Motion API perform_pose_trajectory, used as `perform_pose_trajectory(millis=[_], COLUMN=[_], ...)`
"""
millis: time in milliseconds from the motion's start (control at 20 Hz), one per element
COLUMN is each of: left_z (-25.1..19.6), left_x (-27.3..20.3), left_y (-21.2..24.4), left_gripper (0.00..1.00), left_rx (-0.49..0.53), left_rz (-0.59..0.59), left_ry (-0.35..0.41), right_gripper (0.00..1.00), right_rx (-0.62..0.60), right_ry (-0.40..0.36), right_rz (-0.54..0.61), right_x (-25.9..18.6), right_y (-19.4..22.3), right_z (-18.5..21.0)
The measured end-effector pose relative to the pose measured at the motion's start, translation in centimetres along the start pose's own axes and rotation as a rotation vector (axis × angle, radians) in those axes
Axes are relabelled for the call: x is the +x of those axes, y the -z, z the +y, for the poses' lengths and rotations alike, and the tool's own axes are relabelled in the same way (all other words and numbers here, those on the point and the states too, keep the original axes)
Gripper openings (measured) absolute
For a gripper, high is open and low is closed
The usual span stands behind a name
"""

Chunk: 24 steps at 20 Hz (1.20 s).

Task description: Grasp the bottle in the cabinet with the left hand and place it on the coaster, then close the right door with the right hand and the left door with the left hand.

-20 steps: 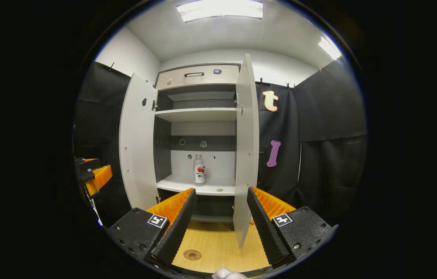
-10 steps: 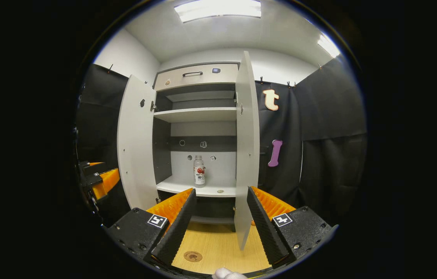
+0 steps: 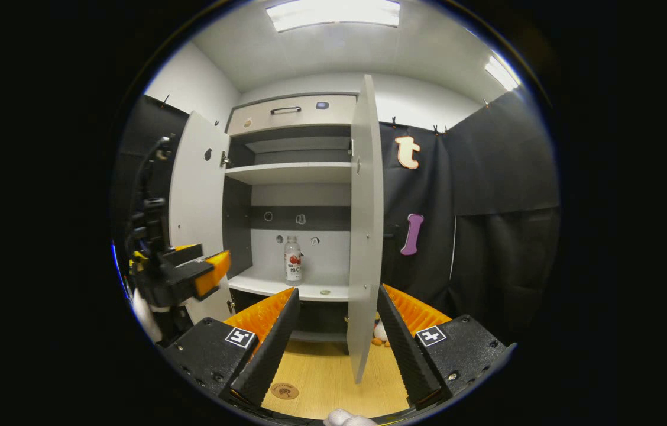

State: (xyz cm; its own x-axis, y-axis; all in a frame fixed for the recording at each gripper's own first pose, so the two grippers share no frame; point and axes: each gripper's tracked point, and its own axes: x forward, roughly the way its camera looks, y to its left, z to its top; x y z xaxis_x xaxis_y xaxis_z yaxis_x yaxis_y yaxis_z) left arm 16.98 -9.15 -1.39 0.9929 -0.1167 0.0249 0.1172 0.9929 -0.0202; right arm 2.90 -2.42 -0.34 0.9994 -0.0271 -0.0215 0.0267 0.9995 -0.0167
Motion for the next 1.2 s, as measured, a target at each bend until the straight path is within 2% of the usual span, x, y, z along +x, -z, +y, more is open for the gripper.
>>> perform_pose_trajectory(millis=[400,750,1000,1200], left_z=[-3.5,-3.7,-2.3,-2.5], left_x=[12.9,22.4,27.6,30.7], left_y=[2.0,4.9,7.4,8.3], left_gripper=[0.96,0.96,0.96,0.96], left_rx=[0.002,0.008,0.007,-0.038], left_rz=[0.014,0.063,0.111,0.116], left_ry=[0.034,-0.02,-0.082,-0.08], right_gripper=[0.81,0.81,0.81,0.81], right_rx=[-0.042,-0.033,-0.081,-0.099], right_ry=[0.084,0.084,0.095,0.111], right_rz=[0.01,0.033,0.038,0.06], right_x=[0.7,2.4,2.5,2.8], right_y=[-0.2,-0.2,0.1,0.6], right_z=[-2.6,-2.7,-2.9,-3.5])
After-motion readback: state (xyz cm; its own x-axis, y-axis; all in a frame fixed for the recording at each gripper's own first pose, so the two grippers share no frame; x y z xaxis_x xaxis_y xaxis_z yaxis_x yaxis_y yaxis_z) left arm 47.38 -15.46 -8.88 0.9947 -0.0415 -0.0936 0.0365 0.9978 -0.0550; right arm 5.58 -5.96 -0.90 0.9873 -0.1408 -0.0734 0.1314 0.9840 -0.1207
